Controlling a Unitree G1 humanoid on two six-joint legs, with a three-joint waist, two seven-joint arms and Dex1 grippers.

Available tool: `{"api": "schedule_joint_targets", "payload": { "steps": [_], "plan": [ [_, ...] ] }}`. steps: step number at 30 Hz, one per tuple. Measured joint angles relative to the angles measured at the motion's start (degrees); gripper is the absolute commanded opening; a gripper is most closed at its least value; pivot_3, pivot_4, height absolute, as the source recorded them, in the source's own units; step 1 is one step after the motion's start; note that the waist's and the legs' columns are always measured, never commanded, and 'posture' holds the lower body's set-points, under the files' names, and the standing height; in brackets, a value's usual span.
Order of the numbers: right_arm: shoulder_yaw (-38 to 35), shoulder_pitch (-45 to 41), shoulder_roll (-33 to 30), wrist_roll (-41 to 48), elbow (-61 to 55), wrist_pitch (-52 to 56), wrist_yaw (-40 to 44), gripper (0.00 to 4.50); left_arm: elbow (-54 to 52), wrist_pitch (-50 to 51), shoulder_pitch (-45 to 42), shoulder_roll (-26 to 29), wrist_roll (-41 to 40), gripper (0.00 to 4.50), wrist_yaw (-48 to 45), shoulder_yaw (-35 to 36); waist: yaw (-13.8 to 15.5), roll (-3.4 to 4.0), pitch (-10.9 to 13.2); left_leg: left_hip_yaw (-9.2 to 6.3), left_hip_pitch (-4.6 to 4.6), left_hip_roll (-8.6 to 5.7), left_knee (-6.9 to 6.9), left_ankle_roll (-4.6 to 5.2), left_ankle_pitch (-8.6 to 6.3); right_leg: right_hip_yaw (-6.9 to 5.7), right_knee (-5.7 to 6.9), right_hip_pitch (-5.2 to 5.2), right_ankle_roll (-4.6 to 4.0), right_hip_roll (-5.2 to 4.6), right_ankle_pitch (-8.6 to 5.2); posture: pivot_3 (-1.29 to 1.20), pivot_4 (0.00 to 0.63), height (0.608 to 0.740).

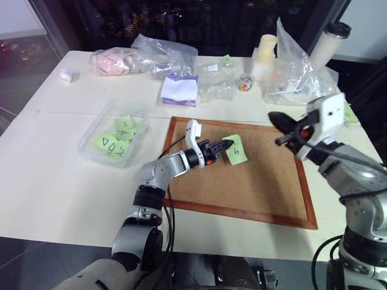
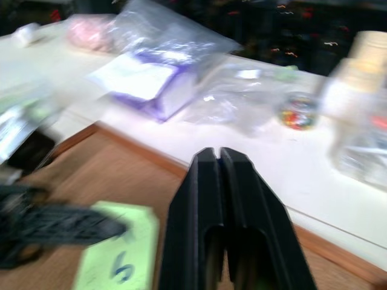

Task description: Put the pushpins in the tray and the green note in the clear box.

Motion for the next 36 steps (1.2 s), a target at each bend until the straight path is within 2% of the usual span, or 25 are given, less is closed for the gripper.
{"api": "schedule_joint_targets", "payload": {
  "steps": [5, 9, 14, 20, 23, 30, 36],
  "plan": [
    [-6.49, -1.21, -0.64, -4.13, 16.5, -5.97, -5.54, 0.0, -5.23, -2.39, 2.99, 2.59, 2.48, 0.02, -2.17, -3.93, -0.06, 0.05, -0.03, 0.09, 0.05, 0.0, 0.01, -0.07, 0.04, 0.06, 0.05, 0.0, 0.0, 0.0, 0.0, 0.0, 0.15, 0.74],
    [-6.56, -2.92, -1.95, -8.73, 31.08, -13.05, -7.66, 0.0, -9.9, -4.02, 5.03, 4.34, 3.8, 0.02, -3.14, -6.02, -0.38, 0.12, -0.06, 0.21, 0.13, 0.02, 0.02, -0.12, 0.07, 0.16, 0.15, -0.01, 0.0, 0.01, 0.0, 0.0, 0.15, 0.74],
    [-5.8, -6.56, -3.0, -11.27, 47.9, -21.45, -6.45, 0.0, -15.18, -4.89, 8.37, 7.18, 4.91, 0.02, -3.95, -7.55, -1.29, 0.16, -0.08, 0.22, 0.19, 0.04, 0.03, -0.18, 0.1, 0.2, 0.26, -0.01, 0.0, 0.03, 0.0, 0.0, 0.15, 0.74],
    [-4.12, -8.02, -3.37, -12.47, 57.13, -27.35, -4.33, 0.0, -19.57, -5.52, 11.1, 9.69, 6.22, 0.02, -4.45, -9.94, -1.45, 0.18, -0.09, 0.24, 0.22, 0.06, 0.06, -0.2, 0.12, 0.24, 0.33, -0.01, 0.0, 0.03, 0.0, 0.0, 0.15, 0.74],
    [-3.9, -8.37, -3.41, -12.43, 57.99, -28.18, -3.69, 0.87, -21.18, -5.67, 12.6, 10.88, 6.85, 0.0, -4.85, -11.16, -1.45, 0.18, -0.09, 0.24, 0.23, 0.07, 0.08, -0.22, 0.13, 0.25, 0.37, -0.01, 0.0, 0.03, 0.0, 0.0, 0.15, 0.74],
    [-3.64, -8.37, -3.41, -12.27, 57.41, -27.94, -3.46, 4.38, -26.02, -6.16, 14.0, 14.32, 7.79, 0.0, -5.77, -12.69, -1.44, 0.19, -0.09, 0.25, 0.25, 0.08, 0.14, -0.22, 0.13, 0.28, 0.48, -0.01, 0.0, 0.03, 0.0, 0.0, 0.15, 0.74],
    [-3.7, -6.54, -4.06, -10.05, 48.72, -23.49, -2.74, 4.46, -31.64, -6.23, 15.69, 19.64, 7.68, 0.0, -7.55, -12.62, -1.45, 0.2, -0.08, 0.27, 0.28, 0.12, 0.17, -0.24, 0.14, 0.34, 0.67, -0.06, 0.0, 0.04, -0.01, 0.0, 0.15, 0.74]
  ]
}}
